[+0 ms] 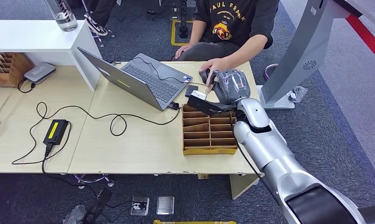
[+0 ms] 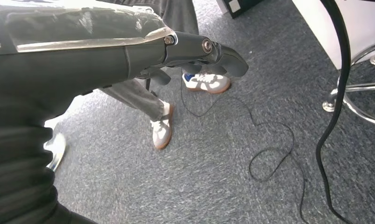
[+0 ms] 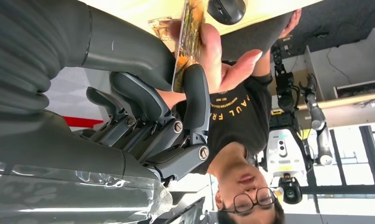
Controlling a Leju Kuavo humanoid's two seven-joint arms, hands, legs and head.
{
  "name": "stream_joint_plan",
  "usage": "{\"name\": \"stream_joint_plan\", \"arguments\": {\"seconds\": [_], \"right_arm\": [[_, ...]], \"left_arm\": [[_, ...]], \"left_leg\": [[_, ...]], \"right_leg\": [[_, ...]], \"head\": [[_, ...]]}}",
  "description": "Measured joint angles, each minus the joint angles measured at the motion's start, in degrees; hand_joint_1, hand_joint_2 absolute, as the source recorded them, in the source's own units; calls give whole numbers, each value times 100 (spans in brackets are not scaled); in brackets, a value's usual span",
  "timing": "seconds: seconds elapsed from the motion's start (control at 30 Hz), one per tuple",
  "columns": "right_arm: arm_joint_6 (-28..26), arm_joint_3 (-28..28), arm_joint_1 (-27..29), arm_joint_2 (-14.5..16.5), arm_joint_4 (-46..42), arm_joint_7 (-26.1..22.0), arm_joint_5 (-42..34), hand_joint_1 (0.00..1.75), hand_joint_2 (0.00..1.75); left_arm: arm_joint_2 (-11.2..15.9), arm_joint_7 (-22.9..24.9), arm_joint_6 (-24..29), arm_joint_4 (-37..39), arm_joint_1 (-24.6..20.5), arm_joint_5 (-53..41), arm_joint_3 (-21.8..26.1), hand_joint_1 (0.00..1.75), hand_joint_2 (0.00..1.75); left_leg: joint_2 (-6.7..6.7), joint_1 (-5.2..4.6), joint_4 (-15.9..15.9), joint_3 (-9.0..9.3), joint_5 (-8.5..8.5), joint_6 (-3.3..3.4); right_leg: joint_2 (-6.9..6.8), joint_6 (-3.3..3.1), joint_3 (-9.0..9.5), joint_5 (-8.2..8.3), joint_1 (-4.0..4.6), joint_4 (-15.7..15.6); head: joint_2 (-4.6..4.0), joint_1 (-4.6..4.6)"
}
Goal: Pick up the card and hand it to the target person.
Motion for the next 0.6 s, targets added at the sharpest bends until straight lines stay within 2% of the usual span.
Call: {"name": "stream_joint_plan", "arguments": {"seconds": [0.07, 0.1, 0.2, 0.23, 0.4, 0.6], "right_arm": [[-1, 2, -17, 29, 64, 18, 19, 161, 175], [-2, 3, -21, 41, 92, 31, 31, 141, 175], [-20, 6, -25, 68, 180, 53, 62, 29, 175], [-39, 7, -24, 72, 208, 55, 72, 7, 175], [-197, 9, -21, 99, 307, 50, 85, 0, 175], [-337, 9, -20, 114, 397, 14, 51, 0, 175]], "left_arm": [[-5, 1, -2, 0, -4, -7, 0, 0, 175], [-8, 1, -4, 0, -7, -9, 0, 0, 175], [-17, 7, -9, 0, -17, -12, 0, 0, 175], [-19, 12, -11, 0, -21, -12, 0, 0, 175], [-22, 24, -28, 0, -34, -29, 0, 0, 175], [-23, 54, -49, 0, -39, -52, 0, 0, 175]], "left_leg": [[0, 0, 0, 0, 0, 0], [0, 0, 0, 0, 0, 0], [0, 0, 0, 0, 0, 0], [0, 0, 0, 0, 0, 0], [0, 0, 0, 0, 0, 0], [1, 0, 0, 1, 0, 0]], "right_leg": [[0, 0, 0, 0, 0, 0], [0, 0, 0, 0, 0, 0], [0, 0, 0, 0, 0, 0], [0, 0, 0, 0, 0, 0], [0, 0, 0, 0, 0, 0], [0, 0, -1, 0, 0, 0]], "head": [[0, -3], [0, -3], [0, -2], [0, -1], [0, 2], [0, -1]]}}
